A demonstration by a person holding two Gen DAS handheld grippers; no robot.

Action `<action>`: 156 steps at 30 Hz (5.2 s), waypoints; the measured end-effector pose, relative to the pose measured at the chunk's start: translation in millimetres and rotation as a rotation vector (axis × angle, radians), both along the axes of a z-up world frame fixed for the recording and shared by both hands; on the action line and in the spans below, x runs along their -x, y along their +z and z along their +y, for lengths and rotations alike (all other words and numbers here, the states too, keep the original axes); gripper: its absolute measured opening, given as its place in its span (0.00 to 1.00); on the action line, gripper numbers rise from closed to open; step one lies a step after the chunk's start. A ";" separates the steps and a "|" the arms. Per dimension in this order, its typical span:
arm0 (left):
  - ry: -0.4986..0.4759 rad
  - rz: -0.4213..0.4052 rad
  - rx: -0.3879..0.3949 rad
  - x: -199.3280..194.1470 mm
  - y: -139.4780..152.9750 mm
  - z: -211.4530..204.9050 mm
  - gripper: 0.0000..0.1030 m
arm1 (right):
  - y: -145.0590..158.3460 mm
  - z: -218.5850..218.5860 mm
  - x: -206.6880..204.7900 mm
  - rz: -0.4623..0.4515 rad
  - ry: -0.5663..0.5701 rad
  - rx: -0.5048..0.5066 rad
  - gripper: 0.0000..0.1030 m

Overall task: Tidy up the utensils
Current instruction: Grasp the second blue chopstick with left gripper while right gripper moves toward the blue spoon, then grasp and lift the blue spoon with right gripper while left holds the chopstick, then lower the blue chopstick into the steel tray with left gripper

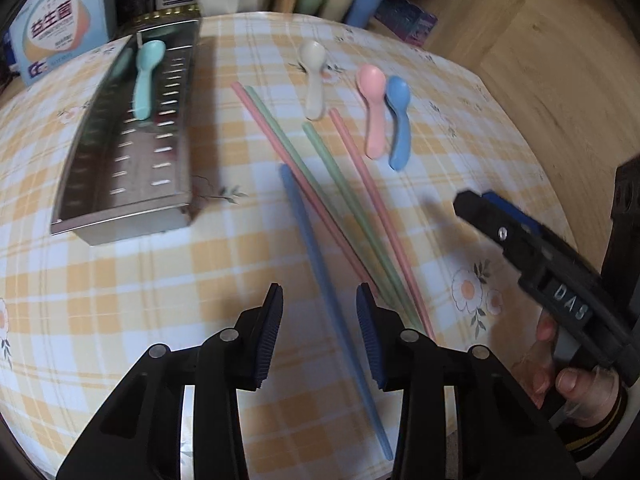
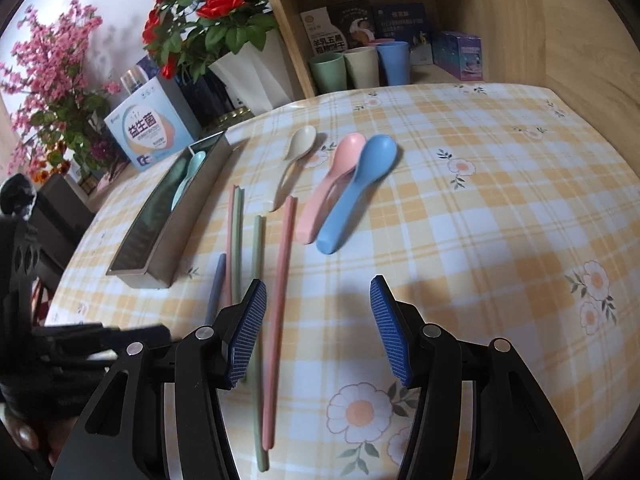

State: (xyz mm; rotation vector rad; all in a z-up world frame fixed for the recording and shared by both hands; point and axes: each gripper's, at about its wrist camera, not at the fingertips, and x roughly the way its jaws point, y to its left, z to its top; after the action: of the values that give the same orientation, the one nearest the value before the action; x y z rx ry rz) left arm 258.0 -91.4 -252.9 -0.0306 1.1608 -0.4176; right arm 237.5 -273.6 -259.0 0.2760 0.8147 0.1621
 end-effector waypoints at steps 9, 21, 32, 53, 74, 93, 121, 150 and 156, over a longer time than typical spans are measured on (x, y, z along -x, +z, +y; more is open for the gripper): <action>-0.027 -0.020 -0.090 0.8 -10.1 -20.8 0.29 | -0.8 -14.3 5.4 -0.019 -0.045 -0.044 0.51; 0.037 -0.007 -0.143 5.0 -10.4 6.2 0.06 | -1.6 -17.6 5.7 -0.013 -0.068 -0.057 0.51; 0.031 -0.053 -0.174 8.6 -10.8 3.1 0.07 | -8.5 -19.3 3.8 0.017 -0.084 -0.062 0.50; 0.030 -0.142 -0.066 15.4 10.3 13.0 0.05 | -13.8 -28.5 3.5 0.061 -0.137 -0.051 0.50; 0.117 -0.213 0.063 17.5 38.4 57.3 0.05 | -28.8 -31.0 -122.1 0.171 -0.180 -0.168 0.29; 0.145 -0.197 0.102 17.7 36.9 68.6 0.05 | -28.8 -21.0 -121.0 0.214 -0.233 -0.141 0.07; 0.270 -0.107 0.109 -158.8 63.5 98.9 0.05 | -0.5 -50.0 -50.9 0.073 -0.262 -0.379 0.07; 0.263 -0.013 -0.009 -196.5 13.1 87.0 0.12 | -0.6 -68.7 -40.8 0.082 -0.294 -0.403 0.07; 0.222 -0.099 -0.008 -178.4 45.3 96.1 0.16 | 4.8 -59.3 -41.6 0.085 -0.269 -0.398 0.07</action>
State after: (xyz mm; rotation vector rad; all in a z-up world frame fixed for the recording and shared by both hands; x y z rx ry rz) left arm 436.4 4.7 -207.6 -0.1292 1.0484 -0.2157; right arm 279.0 -332.9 -254.2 0.7682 0.8171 0.0583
